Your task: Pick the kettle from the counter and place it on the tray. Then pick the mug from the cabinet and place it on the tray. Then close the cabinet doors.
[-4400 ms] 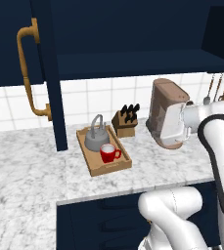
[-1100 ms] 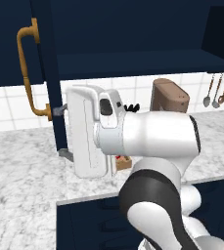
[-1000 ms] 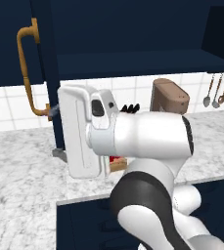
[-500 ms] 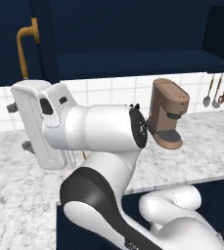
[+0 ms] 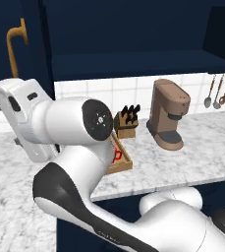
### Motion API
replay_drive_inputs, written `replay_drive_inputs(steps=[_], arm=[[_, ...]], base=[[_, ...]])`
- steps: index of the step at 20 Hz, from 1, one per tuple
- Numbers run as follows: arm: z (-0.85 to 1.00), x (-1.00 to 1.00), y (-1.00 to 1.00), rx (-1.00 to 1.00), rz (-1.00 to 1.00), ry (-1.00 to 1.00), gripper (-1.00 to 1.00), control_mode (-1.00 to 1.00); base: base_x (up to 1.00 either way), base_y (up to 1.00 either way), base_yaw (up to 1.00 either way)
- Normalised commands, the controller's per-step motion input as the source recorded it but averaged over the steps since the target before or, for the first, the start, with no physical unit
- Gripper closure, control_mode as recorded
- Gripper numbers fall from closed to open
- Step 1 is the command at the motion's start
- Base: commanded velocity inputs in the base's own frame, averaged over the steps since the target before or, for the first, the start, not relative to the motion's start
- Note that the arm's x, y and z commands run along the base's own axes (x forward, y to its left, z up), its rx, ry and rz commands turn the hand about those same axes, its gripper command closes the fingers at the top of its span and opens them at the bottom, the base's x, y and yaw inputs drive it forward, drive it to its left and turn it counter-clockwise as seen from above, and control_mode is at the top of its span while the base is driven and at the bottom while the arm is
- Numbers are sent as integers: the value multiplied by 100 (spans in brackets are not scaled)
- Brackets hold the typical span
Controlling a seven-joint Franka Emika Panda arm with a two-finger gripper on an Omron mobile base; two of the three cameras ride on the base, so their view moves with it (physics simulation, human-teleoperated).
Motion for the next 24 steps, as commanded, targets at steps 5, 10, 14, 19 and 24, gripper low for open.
replay_drive_inputs(steps=[5, 10, 14, 19, 24], arm=[[-2, 55, -57, -5, -25, 7, -100, -100], [0, 45, -72, 0, -26, 8, -100, -100], [0, 46, -75, 0, -22, 10, -100, -100], [0, 50, -75, 0, -18, 10, -100, -100], [0, 50, -74, 0, -21, 5, -100, -100]], base=[[0, 0, 0], [0, 0, 0], [0, 0, 0], [0, 0, 0], [0, 0, 0]])
